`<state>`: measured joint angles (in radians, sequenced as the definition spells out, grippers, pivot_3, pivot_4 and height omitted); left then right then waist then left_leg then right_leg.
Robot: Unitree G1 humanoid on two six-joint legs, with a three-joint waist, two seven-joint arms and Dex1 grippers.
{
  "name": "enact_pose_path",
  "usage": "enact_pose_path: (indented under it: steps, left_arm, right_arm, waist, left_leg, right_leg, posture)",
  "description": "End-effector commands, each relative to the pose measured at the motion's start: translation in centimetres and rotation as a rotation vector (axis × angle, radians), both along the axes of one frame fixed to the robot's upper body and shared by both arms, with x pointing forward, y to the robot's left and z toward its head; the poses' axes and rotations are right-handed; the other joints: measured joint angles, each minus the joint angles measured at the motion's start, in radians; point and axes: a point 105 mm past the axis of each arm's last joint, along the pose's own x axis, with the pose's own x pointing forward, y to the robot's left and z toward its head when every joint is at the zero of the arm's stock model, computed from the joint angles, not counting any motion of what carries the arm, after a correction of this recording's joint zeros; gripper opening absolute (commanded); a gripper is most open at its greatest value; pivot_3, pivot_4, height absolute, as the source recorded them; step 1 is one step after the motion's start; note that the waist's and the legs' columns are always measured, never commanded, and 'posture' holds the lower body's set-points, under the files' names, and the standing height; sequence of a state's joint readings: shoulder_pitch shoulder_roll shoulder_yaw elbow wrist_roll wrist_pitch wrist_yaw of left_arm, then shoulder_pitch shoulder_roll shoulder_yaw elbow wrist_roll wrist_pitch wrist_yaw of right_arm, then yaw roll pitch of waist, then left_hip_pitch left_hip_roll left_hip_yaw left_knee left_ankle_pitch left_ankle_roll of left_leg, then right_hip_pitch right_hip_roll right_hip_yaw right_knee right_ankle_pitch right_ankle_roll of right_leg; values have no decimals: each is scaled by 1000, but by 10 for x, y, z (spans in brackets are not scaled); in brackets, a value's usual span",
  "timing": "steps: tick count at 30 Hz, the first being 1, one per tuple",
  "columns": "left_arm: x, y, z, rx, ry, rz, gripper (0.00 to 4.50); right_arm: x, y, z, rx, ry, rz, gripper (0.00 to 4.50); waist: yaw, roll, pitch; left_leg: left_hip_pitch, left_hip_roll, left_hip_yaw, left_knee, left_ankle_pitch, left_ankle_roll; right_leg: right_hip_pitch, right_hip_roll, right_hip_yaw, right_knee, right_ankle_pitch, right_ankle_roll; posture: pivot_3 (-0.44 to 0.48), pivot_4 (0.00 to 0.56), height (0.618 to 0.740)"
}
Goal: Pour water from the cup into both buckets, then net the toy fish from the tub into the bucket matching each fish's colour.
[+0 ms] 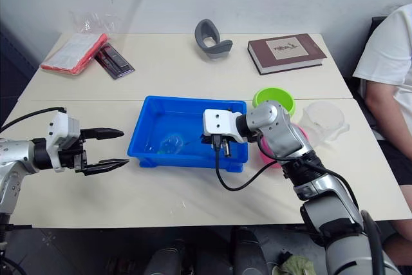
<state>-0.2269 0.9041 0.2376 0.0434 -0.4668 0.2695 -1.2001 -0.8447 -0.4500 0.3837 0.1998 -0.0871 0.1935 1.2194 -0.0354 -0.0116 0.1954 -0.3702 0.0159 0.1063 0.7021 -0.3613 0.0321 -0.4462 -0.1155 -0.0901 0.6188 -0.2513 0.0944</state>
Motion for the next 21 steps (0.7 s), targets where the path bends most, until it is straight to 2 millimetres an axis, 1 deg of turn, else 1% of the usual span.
enact_pose_path:
  steps: [1, 4, 7, 8, 13, 21]
  left_arm:
    - [1, 6, 12, -12, -52, 17, 4412]
    - [0, 13, 9, -2, -42, 32, 4412]
    - [-2, 20, 6, 7, -33, 52, 4412]
    - [-2, 21, 6, 9, -32, 54, 4412]
    - [-3, 22, 6, 11, -31, 58, 4412]
    - [-4, 22, 6, 7, -34, 67, 4412]
  right_arm:
    - [1, 0, 14, 66, -32, -16, 0]
    - [4, -4, 12, 42, -51, -30, 0]
    - [8, -15, 3, -127, -119, -22, 0]
    - [9, -14, 2, -140, -123, -26, 0]
    - [14, -2, 1, -192, -170, -21, 0]
    - [6, 35, -1, -119, -137, 40, 0]
  waist:
    - [0, 0, 0]
    - [0, 0, 0]
    - [0, 0, 0]
    - [0, 0, 0]
    - [-7, 0, 0]
    - [-19, 0, 0]
  left_leg:
    - [0, 0, 0, 0, 0, 0]
    - [0, 0, 0, 0, 0, 0]
    - [0, 0, 0, 0, 0, 0]
    - [0, 0, 0, 0, 0, 0]
    - [0, 1, 0, 0, 0, -1]
    - [0, 1, 0, -1, 0, -1]
  right_leg:
    - [0, 0, 0, 0, 0, 0]
    - [0, 0, 0, 0, 0, 0]
    - [0, 0, 0, 0, 0, 0]
    - [0, 0, 0, 0, 0, 0]
    - [-1, -1, 0, 0, 0, 0]
    - [-1, 0, -1, 0, 0, -1]
  posture:
    - [0, 150, 740]
    - [0, 150, 740]
    - [0, 150, 740]
    - [0, 150, 740]
    - [0, 150, 740]
    - [0, 150, 740]
